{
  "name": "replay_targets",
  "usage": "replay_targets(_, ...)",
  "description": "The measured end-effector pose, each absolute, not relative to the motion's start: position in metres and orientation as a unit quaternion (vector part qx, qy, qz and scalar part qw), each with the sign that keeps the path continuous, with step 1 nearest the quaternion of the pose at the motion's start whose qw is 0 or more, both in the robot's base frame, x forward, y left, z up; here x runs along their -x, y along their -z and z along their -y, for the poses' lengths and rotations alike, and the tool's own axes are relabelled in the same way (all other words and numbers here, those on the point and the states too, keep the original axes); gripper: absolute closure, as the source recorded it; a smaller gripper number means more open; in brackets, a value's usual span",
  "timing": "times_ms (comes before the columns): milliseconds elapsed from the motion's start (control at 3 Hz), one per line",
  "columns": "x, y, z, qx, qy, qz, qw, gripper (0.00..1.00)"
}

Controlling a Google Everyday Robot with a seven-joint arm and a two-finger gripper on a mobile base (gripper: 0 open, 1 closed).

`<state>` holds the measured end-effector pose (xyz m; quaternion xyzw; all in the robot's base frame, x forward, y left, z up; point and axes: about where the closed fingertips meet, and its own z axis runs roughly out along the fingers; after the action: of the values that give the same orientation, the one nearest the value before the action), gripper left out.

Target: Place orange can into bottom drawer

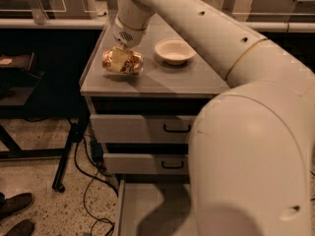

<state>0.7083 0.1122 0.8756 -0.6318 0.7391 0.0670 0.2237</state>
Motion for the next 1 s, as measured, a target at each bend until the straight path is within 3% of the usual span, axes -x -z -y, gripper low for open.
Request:
replay_targets(333,-0.669,-0.893,-0.098,0.622,-0.075,-0.743,0.235,1.0)
replay_targets(1000,-0.646,-0.891,-0.092,0.624,-0.084,-0.743,0.226,1.0)
